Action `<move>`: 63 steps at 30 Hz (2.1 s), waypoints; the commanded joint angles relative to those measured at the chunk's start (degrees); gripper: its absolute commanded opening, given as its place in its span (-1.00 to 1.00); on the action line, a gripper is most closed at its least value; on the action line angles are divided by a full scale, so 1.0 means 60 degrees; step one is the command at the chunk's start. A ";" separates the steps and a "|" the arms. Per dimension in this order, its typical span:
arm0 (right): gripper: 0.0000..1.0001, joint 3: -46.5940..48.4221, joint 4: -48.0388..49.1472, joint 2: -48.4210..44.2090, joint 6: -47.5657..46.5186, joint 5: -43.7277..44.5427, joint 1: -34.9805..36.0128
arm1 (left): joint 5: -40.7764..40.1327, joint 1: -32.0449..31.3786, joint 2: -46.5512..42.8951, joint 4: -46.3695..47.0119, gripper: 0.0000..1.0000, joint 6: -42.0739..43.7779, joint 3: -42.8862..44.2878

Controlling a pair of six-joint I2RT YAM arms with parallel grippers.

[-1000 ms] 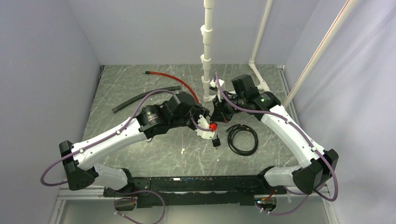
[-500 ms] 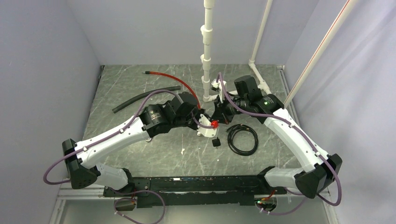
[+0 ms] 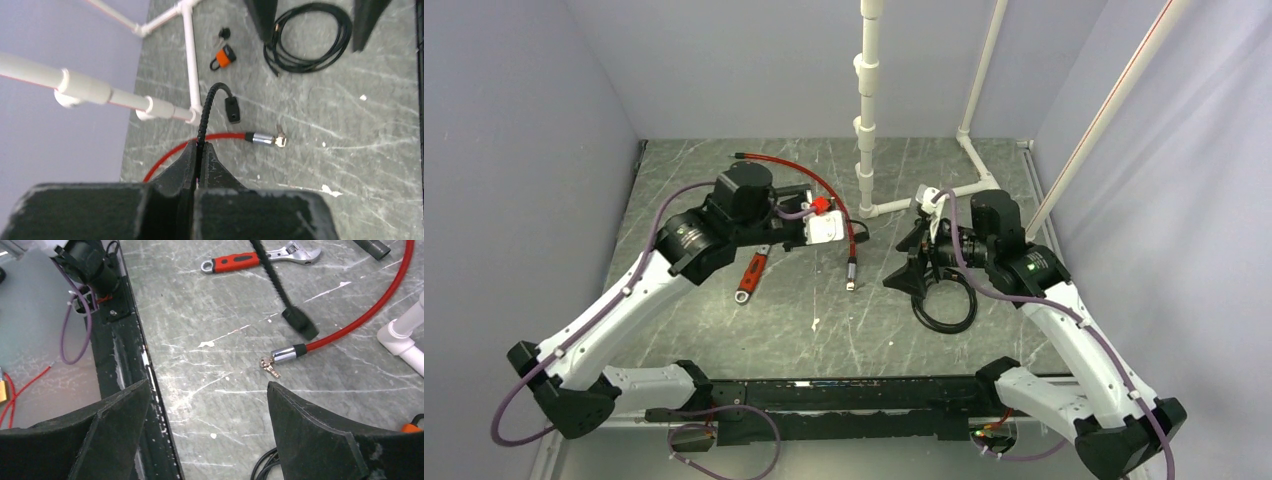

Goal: Lock with the key
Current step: Pick up the lock from the center of the board.

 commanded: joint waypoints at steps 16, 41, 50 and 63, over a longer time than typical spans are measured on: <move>0.50 -0.1141 0.1693 -0.1198 -0.2184 -0.1283 -0.0042 | 0.2835 0.0077 -0.0201 0.0965 -1.00 -0.1330 0.1178; 0.09 -0.0979 0.0557 -0.1093 -0.3328 -0.1067 -0.0056 | 0.2940 0.0098 -0.0003 0.1314 -1.00 -0.1849 0.1856; -0.24 -0.0968 0.0776 -0.0967 -0.3048 -0.1355 -0.0056 | 0.2865 0.0203 0.0005 0.1592 -1.00 -0.2229 0.1770; -1.00 -0.0755 0.1001 -0.0689 -0.2193 -0.0264 -0.0056 | 0.2384 0.0545 -0.0311 0.0593 -1.00 -0.2744 0.0745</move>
